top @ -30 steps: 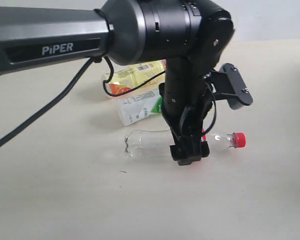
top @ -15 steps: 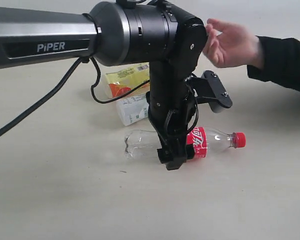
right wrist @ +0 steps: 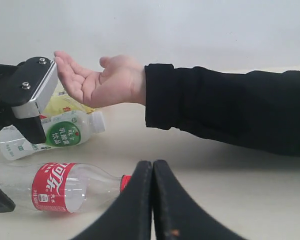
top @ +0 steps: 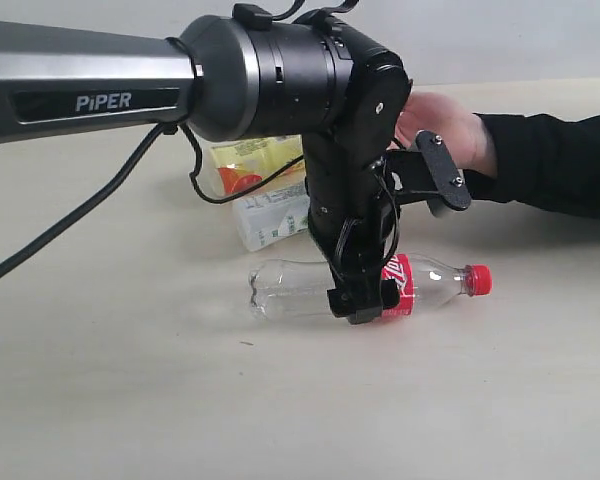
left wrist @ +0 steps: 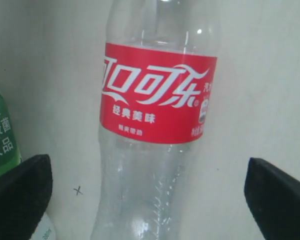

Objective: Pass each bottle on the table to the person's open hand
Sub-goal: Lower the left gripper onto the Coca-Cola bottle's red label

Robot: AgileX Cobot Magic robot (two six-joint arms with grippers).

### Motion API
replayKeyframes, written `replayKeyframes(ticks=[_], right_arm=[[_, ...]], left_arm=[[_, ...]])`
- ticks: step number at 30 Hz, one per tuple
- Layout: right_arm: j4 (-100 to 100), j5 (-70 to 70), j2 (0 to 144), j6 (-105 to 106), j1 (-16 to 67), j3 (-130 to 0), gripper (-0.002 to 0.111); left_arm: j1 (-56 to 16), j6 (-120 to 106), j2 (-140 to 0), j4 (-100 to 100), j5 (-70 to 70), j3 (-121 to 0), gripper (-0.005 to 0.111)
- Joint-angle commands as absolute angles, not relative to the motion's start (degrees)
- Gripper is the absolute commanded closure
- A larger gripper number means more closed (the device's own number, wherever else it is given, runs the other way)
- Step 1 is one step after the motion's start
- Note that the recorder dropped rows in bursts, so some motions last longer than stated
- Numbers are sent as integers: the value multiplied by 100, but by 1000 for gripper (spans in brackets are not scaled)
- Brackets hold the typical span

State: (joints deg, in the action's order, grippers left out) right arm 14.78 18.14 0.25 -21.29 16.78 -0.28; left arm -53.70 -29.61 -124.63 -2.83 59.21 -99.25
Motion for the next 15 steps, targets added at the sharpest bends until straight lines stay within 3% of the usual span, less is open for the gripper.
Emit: replayKeyframes(ticks=[1,15], right_arm=[[1495,1770,0,-2097,1700,0,108],[1495,1770,0,-2097,1700,0,108]], left_arm=[[-5360,-2960,-12467,-279,5590,-9770,2],[-5360,-2938,-12467,-453,5065,-9334,2]])
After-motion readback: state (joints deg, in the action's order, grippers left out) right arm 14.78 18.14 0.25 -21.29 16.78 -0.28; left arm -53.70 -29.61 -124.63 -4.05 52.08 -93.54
